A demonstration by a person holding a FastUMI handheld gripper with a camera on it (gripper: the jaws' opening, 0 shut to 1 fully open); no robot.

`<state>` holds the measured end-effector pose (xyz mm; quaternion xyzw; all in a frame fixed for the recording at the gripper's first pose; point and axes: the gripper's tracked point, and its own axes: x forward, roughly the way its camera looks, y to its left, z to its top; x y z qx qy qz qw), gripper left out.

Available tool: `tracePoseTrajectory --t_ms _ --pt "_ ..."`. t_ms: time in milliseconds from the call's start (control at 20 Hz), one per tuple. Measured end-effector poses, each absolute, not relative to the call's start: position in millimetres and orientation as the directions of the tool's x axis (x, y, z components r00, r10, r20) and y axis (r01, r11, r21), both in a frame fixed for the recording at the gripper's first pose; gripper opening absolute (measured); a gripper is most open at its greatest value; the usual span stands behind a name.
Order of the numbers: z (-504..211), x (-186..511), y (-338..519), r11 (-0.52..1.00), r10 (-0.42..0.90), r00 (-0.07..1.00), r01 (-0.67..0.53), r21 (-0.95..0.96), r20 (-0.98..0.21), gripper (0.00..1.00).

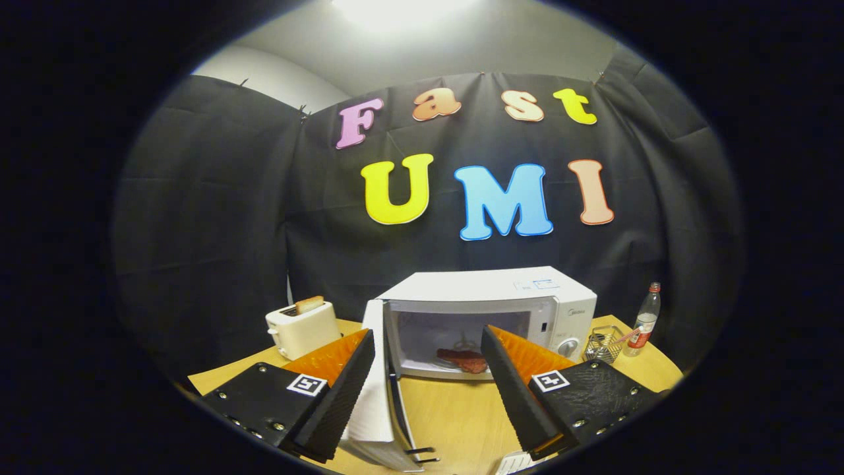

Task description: Open the microwave, put the food inside, and close the microwave door.

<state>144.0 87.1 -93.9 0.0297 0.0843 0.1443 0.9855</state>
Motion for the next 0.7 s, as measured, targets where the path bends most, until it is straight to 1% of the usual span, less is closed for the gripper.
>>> tracePoseTrajectory --t_ms 200,450,500,550,650,700 --pt "-101 106 141 0.908 0.419 0.891 -0.408 0.093 -0.174 0.97" --pt "-130 71 188 0.854 0.52 0.82 -0.509 0.111 -0.24 0.97" --pt "-141 68 194 0.847 0.53 0.807 -0.518 0.12 -0.26 0.94" --pt "-150 63 198 0.839 0.542 0.792 -0.528 0.13 -0.283 0.89" --pt "-168 57 204 0.832 0.55 0.769 -0.537 0.138 -0.326 0.89" --pt "-177 56 203 0.833 0.547 0.761 -0.535 0.139 -0.348 0.87"
